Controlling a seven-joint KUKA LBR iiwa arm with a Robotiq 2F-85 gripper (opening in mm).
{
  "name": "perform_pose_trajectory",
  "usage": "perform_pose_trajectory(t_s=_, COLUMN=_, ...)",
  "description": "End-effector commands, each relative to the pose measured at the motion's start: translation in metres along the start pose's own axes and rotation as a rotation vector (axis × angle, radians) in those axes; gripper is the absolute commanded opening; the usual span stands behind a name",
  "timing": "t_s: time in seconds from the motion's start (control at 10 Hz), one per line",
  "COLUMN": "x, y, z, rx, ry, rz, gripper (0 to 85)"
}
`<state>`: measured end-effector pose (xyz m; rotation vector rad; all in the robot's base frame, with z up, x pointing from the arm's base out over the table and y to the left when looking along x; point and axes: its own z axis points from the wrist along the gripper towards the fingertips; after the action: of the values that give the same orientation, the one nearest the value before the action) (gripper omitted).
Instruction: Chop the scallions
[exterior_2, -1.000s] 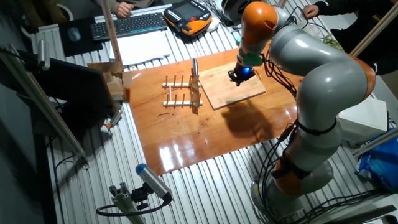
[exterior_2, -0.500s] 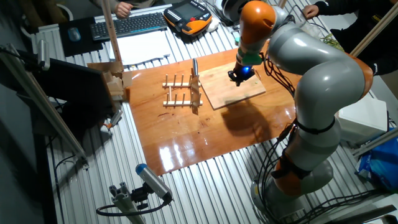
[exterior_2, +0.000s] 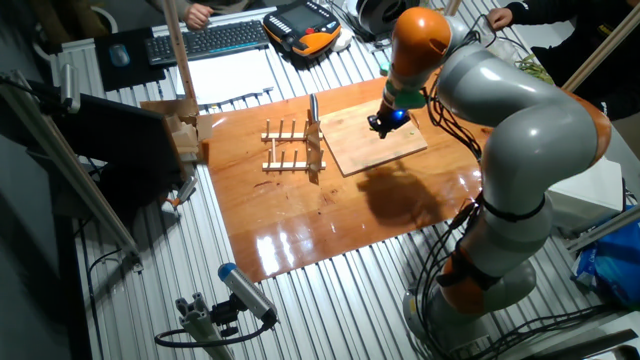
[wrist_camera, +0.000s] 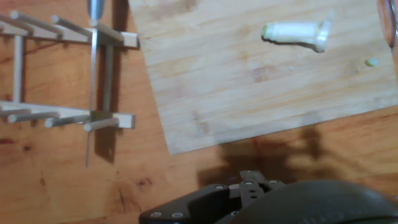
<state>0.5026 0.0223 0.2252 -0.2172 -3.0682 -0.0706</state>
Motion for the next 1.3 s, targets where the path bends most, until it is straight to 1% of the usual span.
perform_pose_trajectory(t_s=0.0, x=0.0, y=0.0, z=0.0, rx=-0.003, ry=0.012, rz=0.02, gripper=0.0)
perform_pose_trajectory(t_s=0.1, x=0.0, y=0.0, z=0.0, rx=-0.003, ry=0.03, rz=0.046, gripper=0.0)
perform_pose_trajectory(t_s=0.2, x=-0.002, y=0.007, z=-0.003, rx=0.001, ry=0.045, rz=0.086, gripper=0.0)
perform_pose_trajectory(t_s=0.3, x=-0.004, y=0.02, z=-0.009, rx=0.003, ry=0.054, rz=0.112, gripper=0.0)
perform_pose_trajectory(t_s=0.4, x=-0.006, y=0.033, z=-0.013, rx=0.008, ry=0.054, rz=0.131, gripper=0.0)
perform_pose_trajectory(t_s=0.5, x=-0.007, y=0.043, z=-0.013, rx=0.004, ry=0.055, rz=0.136, gripper=0.0)
perform_pose_trajectory(t_s=0.6, x=-0.01, y=0.053, z=-0.009, rx=-0.01, ry=0.06, rz=0.141, gripper=0.0)
perform_pose_trajectory(t_s=0.7, x=-0.014, y=0.063, z=-0.005, rx=-0.009, ry=0.06, rz=0.152, gripper=0.0)
perform_pose_trajectory(t_s=0.8, x=-0.02, y=0.074, z=-0.002, rx=-0.017, ry=0.062, rz=0.163, gripper=0.0)
perform_pose_trajectory(t_s=0.9, x=-0.025, y=0.087, z=0.001, rx=-0.017, ry=0.054, rz=0.177, gripper=0.0)
perform_pose_trajectory(t_s=1.0, x=-0.028, y=0.097, z=0.009, rx=-0.016, ry=0.033, rz=0.18, gripper=0.0)
perform_pose_trajectory(t_s=1.1, x=-0.03, y=0.103, z=0.017, rx=-0.022, ry=0.032, rz=0.176, gripper=0.0)
perform_pose_trajectory(t_s=1.2, x=-0.031, y=0.107, z=0.022, rx=-0.03, ry=0.04, rz=0.18, gripper=0.0)
